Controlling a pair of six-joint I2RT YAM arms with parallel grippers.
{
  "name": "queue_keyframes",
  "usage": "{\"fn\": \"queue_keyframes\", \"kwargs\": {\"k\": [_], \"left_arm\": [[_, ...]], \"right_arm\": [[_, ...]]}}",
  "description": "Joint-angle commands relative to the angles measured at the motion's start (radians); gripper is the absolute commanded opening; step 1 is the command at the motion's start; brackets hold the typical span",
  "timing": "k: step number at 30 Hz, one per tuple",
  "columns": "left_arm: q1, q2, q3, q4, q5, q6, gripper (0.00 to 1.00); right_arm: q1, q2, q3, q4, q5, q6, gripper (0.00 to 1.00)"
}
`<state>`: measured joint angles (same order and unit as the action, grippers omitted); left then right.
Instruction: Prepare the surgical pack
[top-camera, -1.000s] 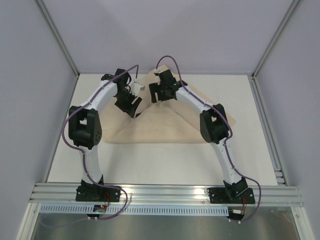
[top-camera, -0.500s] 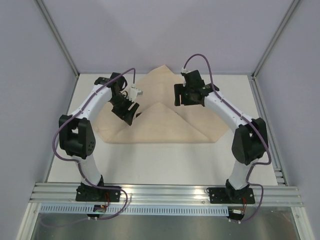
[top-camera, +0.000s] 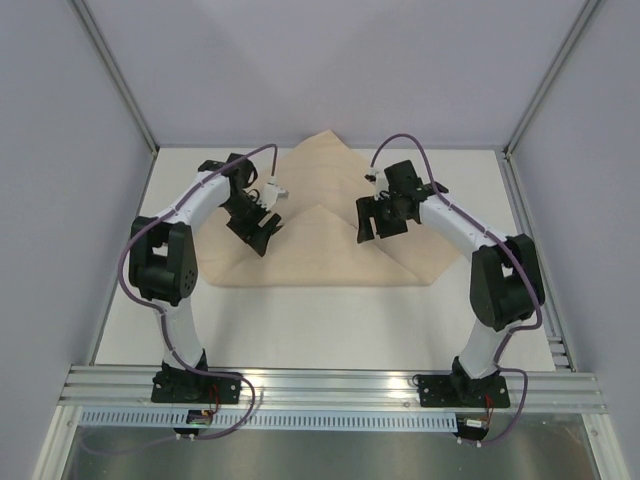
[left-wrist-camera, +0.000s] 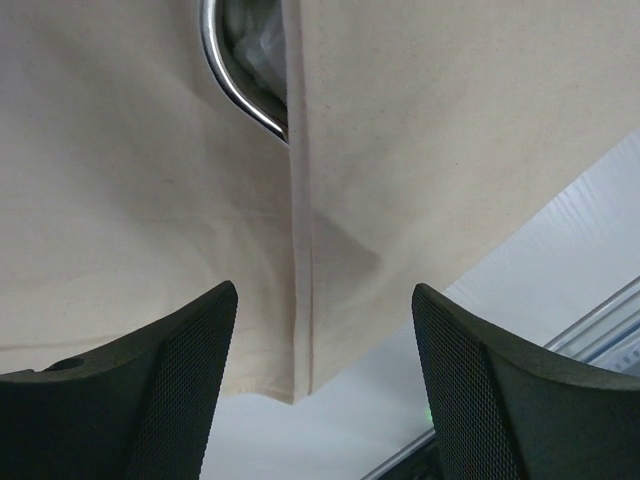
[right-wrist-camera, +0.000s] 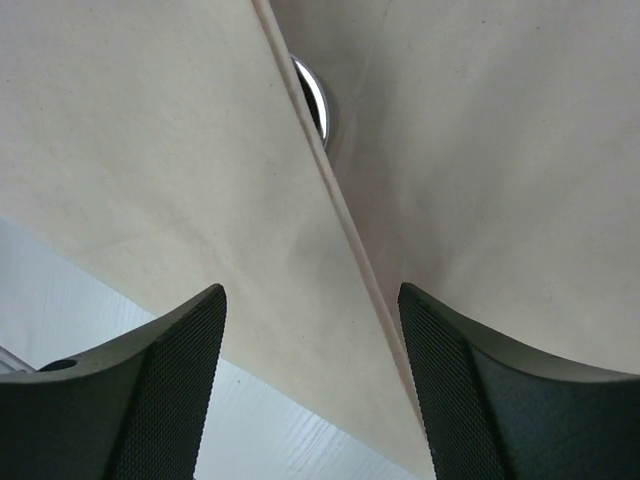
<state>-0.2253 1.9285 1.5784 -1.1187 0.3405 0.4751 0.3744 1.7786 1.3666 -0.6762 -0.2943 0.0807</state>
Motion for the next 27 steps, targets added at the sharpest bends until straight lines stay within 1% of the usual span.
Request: {"fn": "queue_keyframes", "kwargs": {"k": [1, 2, 3, 4, 6, 7, 9, 10, 15, 17, 18, 20, 23, 24, 26, 27], "left_arm": [[0.04, 0.044, 0.08, 0.031, 0.093, 0.057, 0.79], [0.04, 0.05, 0.086, 0.03, 0.127, 0.065, 0.79], [0.04, 0.056, 0.088, 0.03, 0.181, 0.075, 0.78], [0.04, 0.062, 0.089, 0.028, 0.205, 0.082, 0.77], [0.04, 0.076, 0.081, 0.027, 0.257, 0.092, 0.75], [0.04, 0.081, 0.08, 0.025, 0.27, 0.109, 0.75], [0.04, 0.087, 0.071, 0.025, 0.282, 0.109, 0.73], [0.04, 0.095, 0.071, 0.023, 0.279, 0.111, 0.71], [0.04, 0.132, 0.089, -0.006, 0.282, 0.118, 0.62], [0.04, 0.155, 0.107, -0.033, 0.293, 0.132, 0.57], [0.04, 0.159, 0.111, -0.053, 0.292, 0.137, 0.52], [0.04, 0.162, 0.108, -0.069, 0.29, 0.155, 0.48], [0.04, 0.161, 0.109, -0.072, 0.293, 0.161, 0.41], [0.04, 0.164, 0.111, -0.07, 0.293, 0.161, 0.34], [0.04, 0.162, 0.114, -0.058, 0.296, 0.157, 0.24], [0.04, 0.164, 0.115, -0.053, 0.295, 0.146, 0.14]], "right_arm": [[-0.057, 0.047, -0.003, 0.058, -0.149, -0.074, 0.71], [-0.064, 0.083, 0.009, 0.059, -0.178, -0.075, 0.69], [-0.077, 0.1, 0.023, 0.044, -0.193, -0.113, 0.67], [-0.083, 0.12, 0.031, 0.038, -0.212, -0.124, 0.63], [-0.103, 0.159, 0.038, 0.04, -0.281, -0.139, 0.59], [-0.11, 0.171, 0.042, 0.04, -0.322, -0.137, 0.55], [-0.135, 0.206, 0.051, 0.037, -0.348, -0.128, 0.51], [-0.141, 0.214, 0.054, 0.038, -0.367, -0.122, 0.47], [-0.158, 0.242, 0.061, 0.043, -0.391, -0.118, 0.4], [-0.157, 0.251, 0.065, 0.043, -0.398, -0.119, 0.37], [-0.157, 0.252, 0.066, 0.04, -0.401, -0.121, 0.36], [-0.158, 0.252, 0.063, 0.038, -0.402, -0.125, 0.36], [-0.161, 0.243, 0.061, 0.041, -0.394, -0.131, 0.52], [-0.163, 0.24, 0.06, 0.047, -0.394, -0.136, 0.59], [-0.166, 0.234, 0.063, 0.069, -0.401, -0.134, 0.62], [-0.166, 0.237, 0.066, 0.075, -0.411, -0.136, 0.62]]}}
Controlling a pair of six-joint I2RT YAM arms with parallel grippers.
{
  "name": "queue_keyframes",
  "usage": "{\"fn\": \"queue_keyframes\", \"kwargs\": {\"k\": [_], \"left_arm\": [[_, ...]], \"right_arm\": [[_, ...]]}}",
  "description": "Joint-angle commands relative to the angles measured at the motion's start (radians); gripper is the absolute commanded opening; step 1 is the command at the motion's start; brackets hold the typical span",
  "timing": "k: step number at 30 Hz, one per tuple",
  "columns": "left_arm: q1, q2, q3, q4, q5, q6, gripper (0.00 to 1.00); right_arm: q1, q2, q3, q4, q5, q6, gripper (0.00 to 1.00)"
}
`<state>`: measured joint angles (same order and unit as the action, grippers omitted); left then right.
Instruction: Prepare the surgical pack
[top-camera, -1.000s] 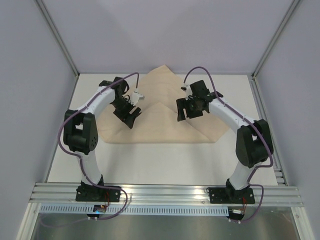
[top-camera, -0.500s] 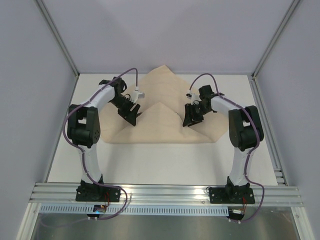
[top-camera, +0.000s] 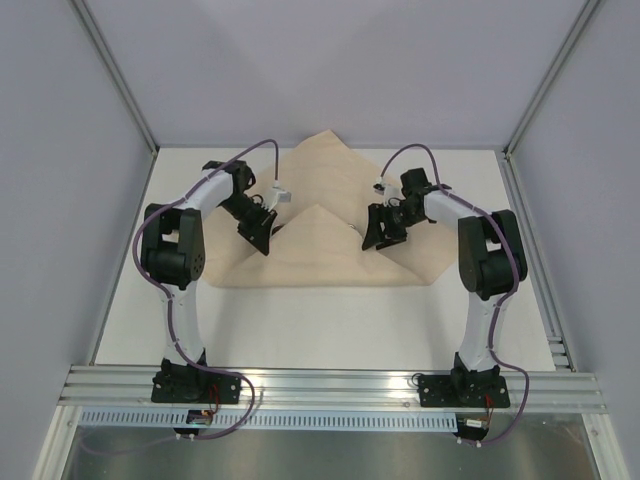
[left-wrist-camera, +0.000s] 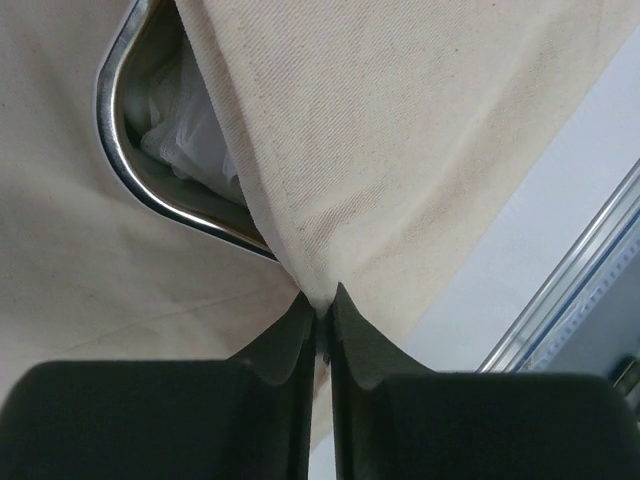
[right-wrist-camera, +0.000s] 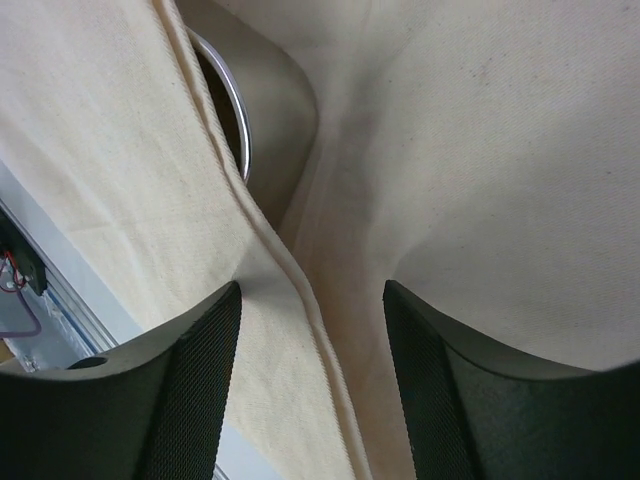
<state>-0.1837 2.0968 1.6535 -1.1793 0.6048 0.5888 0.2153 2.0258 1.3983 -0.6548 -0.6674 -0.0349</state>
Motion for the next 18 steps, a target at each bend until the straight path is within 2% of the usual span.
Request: {"fn": "queue_keyframes", "kwargs": {"k": [1, 3, 7, 11, 13, 14, 16, 17, 18], "left_arm": [[-0.002, -0.006, 0.043, 0.018, 0.03, 0.025, 0.1], [-0.002, 0.0, 0.049, 0.027, 0.023, 0.011, 0.0], [-0.002, 0.011, 0.068, 0.059, 0.006, -0.027, 0.0], [-0.002, 0.008, 0.069, 0.092, -0.025, -0.063, 0.0], [-0.002, 0.008, 0.075, 0.11, -0.045, -0.084, 0.0], [-0.002, 0.009, 0.077, 0.113, -0.051, -0.089, 0.0], [-0.002, 0.011, 0.081, 0.124, -0.059, -0.099, 0.0], [-0.002, 0.011, 0.083, 0.13, -0.075, -0.119, 0.0], [-0.002, 0.005, 0.083, 0.138, -0.089, -0.127, 0.0]], "right_arm": [[-0.007, -0.003, 0.042, 0.063, -0.066, -0.02, 0.62], [-0.007, 0.008, 0.048, 0.067, -0.102, -0.022, 0.59], [-0.007, 0.031, 0.036, 0.084, -0.182, -0.013, 0.57], [-0.008, 0.037, 0.019, 0.084, -0.176, -0.019, 0.57], [-0.008, 0.037, 0.011, 0.083, -0.192, -0.022, 0.46], [-0.008, 0.034, 0.01, 0.083, -0.193, -0.022, 0.34], [-0.007, 0.03, 0.01, 0.089, -0.186, -0.014, 0.21], [-0.007, 0.028, 0.013, 0.09, -0.181, -0.005, 0.11], [-0.008, 0.028, 0.019, 0.089, -0.178, 0.0, 0.08]]}}
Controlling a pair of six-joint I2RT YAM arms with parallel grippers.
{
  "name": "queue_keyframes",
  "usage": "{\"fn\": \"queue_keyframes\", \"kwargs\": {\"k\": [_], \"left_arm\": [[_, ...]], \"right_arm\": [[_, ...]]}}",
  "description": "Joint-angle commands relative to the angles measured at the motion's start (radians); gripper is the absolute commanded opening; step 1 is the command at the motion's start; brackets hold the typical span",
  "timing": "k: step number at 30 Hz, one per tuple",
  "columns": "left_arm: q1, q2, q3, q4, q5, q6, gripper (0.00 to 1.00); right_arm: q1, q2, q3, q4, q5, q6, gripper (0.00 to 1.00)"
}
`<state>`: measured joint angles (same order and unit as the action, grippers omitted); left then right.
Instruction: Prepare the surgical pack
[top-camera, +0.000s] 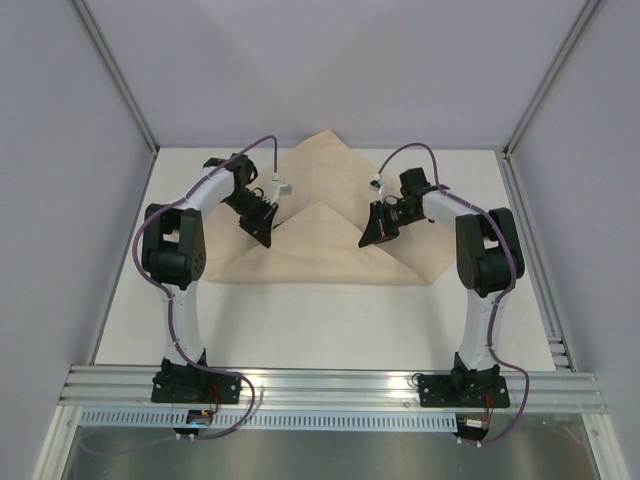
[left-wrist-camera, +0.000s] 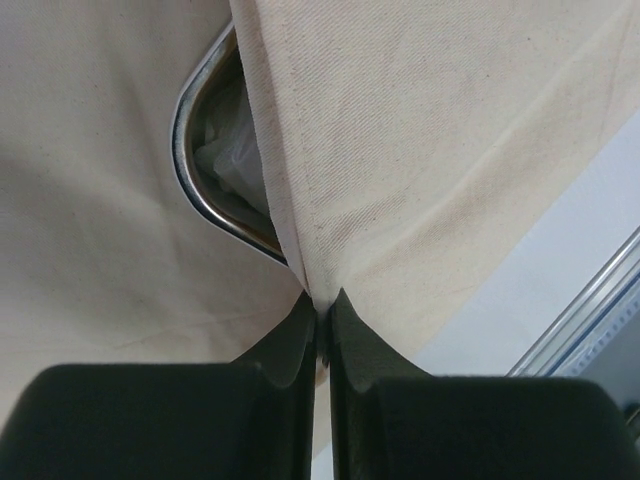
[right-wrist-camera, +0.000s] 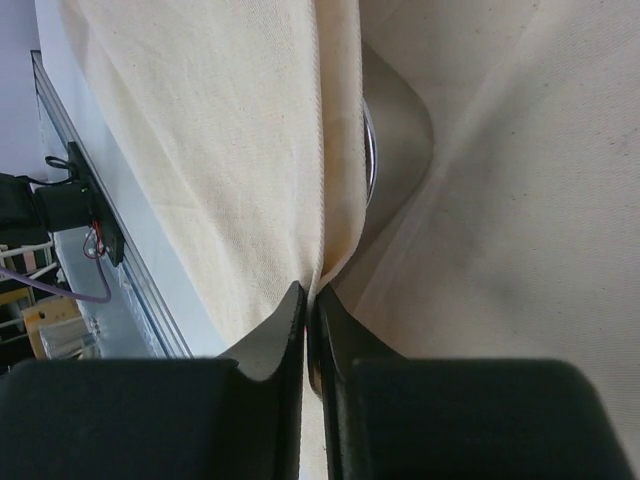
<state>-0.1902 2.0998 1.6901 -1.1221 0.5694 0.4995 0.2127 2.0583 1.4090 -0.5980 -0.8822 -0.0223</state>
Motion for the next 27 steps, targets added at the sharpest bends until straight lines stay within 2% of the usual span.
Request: {"fn": "queue_keyframes", "kwargs": {"k": [1, 3, 7, 15, 20, 21, 22, 23, 24, 25, 27], "left_arm": [[0.005, 0.002, 0.051, 0.096, -0.066, -0.047, 0.0], [0.005, -0.001, 0.06, 0.105, -0.111, -0.073, 0.0], [0.005, 0.008, 0.085, 0.123, -0.187, -0.099, 0.0], [0.006, -0.009, 0.109, 0.142, -0.18, -0.121, 0.0], [0.006, 0.041, 0.125, 0.14, -0.224, -0.099, 0.09], [0.006, 0.046, 0.123, 0.14, -0.23, -0.099, 0.14], [0.006, 0.048, 0.123, 0.142, -0.233, -0.101, 0.36], [0.006, 0.043, 0.123, 0.145, -0.235, -0.107, 0.48], [0.006, 0.037, 0.123, 0.154, -0.24, -0.11, 0.57], [0.006, 0.032, 0.123, 0.159, -0.255, -0.114, 0.66], [0.006, 0.003, 0.137, 0.159, -0.273, -0.115, 0.69]], "right_arm": [[-0.006, 0.0, 0.024, 0.024, 0.037, -0.01, 0.06], [-0.006, 0.005, 0.044, 0.01, 0.055, -0.004, 0.02], [-0.006, -0.001, 0.07, 0.007, 0.121, 0.016, 0.01], [-0.004, -0.026, 0.077, 0.05, 0.247, 0.096, 0.02], [-0.003, 0.011, 0.074, 0.096, 0.242, 0.142, 0.06], [-0.003, 0.023, 0.074, 0.099, 0.261, 0.148, 0.08], [-0.001, 0.025, 0.073, 0.105, 0.272, 0.16, 0.18], [-0.003, 0.025, 0.071, 0.107, 0.285, 0.165, 0.25], [-0.003, 0.023, 0.073, 0.104, 0.316, 0.168, 0.34], [-0.003, 0.01, 0.074, 0.09, 0.334, 0.168, 0.5], [-0.003, -0.012, 0.079, 0.072, 0.412, 0.17, 0.56]]}}
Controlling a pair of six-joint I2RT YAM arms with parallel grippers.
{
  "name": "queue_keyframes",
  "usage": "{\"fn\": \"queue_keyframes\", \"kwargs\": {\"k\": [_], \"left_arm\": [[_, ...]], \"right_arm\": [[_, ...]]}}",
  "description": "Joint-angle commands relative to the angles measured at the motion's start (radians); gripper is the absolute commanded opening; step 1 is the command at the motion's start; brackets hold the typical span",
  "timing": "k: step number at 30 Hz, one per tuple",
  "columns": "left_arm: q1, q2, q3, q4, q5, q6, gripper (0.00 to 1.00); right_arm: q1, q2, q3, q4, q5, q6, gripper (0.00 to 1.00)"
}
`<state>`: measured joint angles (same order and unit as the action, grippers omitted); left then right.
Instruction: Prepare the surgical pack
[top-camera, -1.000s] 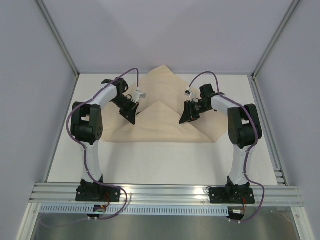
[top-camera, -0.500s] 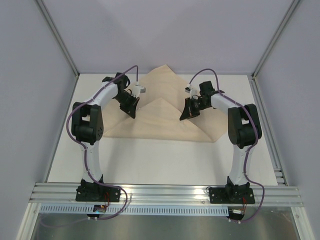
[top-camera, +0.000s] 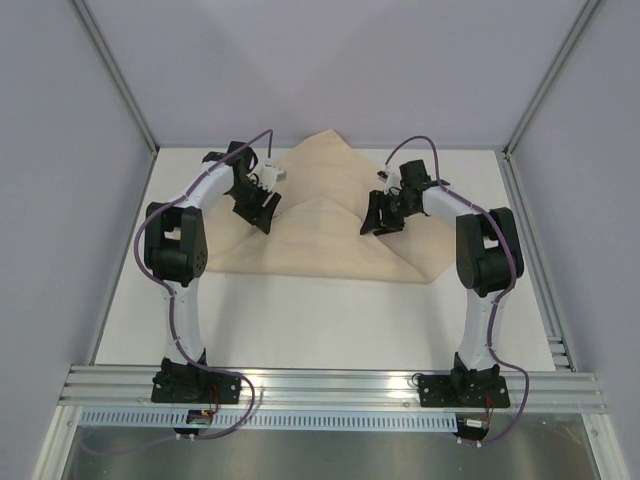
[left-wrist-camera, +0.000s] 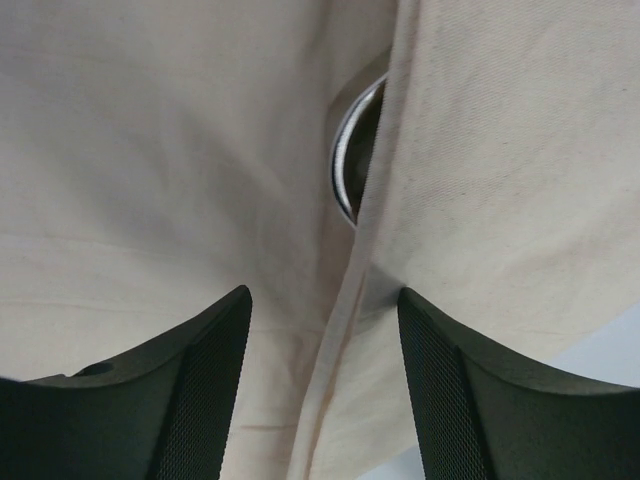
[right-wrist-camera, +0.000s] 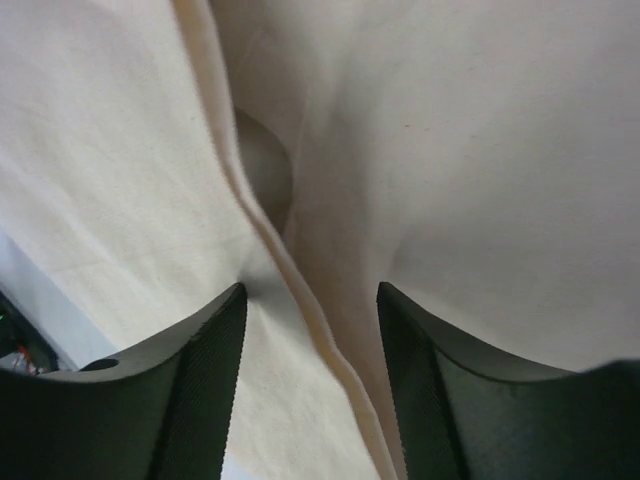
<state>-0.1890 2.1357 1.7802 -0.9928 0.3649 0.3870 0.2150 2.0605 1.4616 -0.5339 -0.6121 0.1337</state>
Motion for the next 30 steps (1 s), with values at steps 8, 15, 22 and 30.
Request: {"fn": "queue_keyframes", "kwargs": {"k": [8, 15, 22, 30], "left_arm": [[0.003, -0.215, 0.018, -0.004, -0.115, -0.011, 0.71], [-0.015, -0.319, -0.226, -0.012, -0.136, -0.022, 0.49], [-0.023, -0.203, -0.266, 0.037, -0.162, -0.028, 0.5], [-0.023, -0.008, -0.194, 0.042, -0.175, -0.083, 0.5]], "right_arm": [[0.013, -0.219, 0.051, -0.115, 0.551, 0.079, 0.59], [0.188, -0.356, -0.099, -0.144, 0.764, 0.142, 0.24], [0.231, -0.337, -0.248, -0.041, 0.643, 0.294, 0.07], [0.216, -0.205, -0.333, 0.054, 0.637, 0.345, 0.01]]}}
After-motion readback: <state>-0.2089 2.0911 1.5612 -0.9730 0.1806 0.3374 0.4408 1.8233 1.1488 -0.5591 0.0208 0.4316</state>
